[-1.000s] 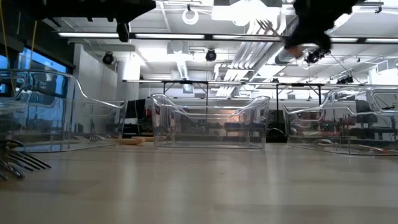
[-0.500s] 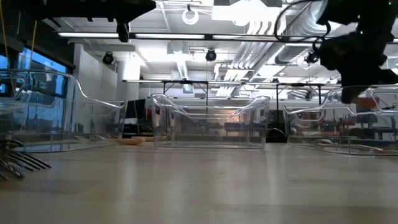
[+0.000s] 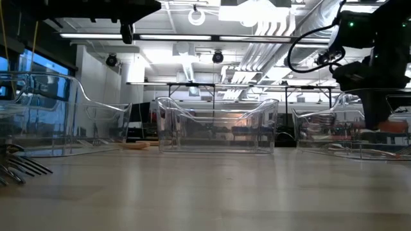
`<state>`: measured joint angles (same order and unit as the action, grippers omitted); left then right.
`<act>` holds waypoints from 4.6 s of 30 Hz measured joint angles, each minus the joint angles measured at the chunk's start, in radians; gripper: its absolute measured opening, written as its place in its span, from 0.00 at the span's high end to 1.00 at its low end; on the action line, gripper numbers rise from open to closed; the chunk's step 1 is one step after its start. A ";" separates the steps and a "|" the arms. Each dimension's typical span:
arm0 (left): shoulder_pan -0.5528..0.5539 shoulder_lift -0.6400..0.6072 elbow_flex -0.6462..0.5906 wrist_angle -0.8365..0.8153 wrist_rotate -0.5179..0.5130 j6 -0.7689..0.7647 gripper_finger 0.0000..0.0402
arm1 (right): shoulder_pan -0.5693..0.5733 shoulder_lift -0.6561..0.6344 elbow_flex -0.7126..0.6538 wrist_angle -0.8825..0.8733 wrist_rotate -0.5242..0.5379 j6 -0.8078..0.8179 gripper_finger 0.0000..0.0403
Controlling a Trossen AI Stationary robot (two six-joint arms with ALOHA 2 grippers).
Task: Sort silverware by color (type)
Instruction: Put the orange fork into the bottom right transparent bin
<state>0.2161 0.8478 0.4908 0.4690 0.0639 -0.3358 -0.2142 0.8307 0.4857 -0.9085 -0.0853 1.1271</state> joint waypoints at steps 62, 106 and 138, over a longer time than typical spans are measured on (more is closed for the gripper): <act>-0.008 0.000 0.023 -0.001 0.028 0.008 1.00 | 0.001 0.021 0.238 0.818 0.028 -0.848 0.53; -0.007 -0.002 0.021 0.000 0.025 -0.003 1.00 | 0.923 0.260 0.238 0.351 -0.213 0.945 0.53; 0.020 -0.002 0.021 0.001 0.012 -0.021 1.00 | 1.029 0.736 0.237 0.340 -0.394 0.704 0.98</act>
<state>0.2363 0.8455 0.5121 0.4703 0.0761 -0.3565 0.8146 1.5669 0.7223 -0.5680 -0.4791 1.8315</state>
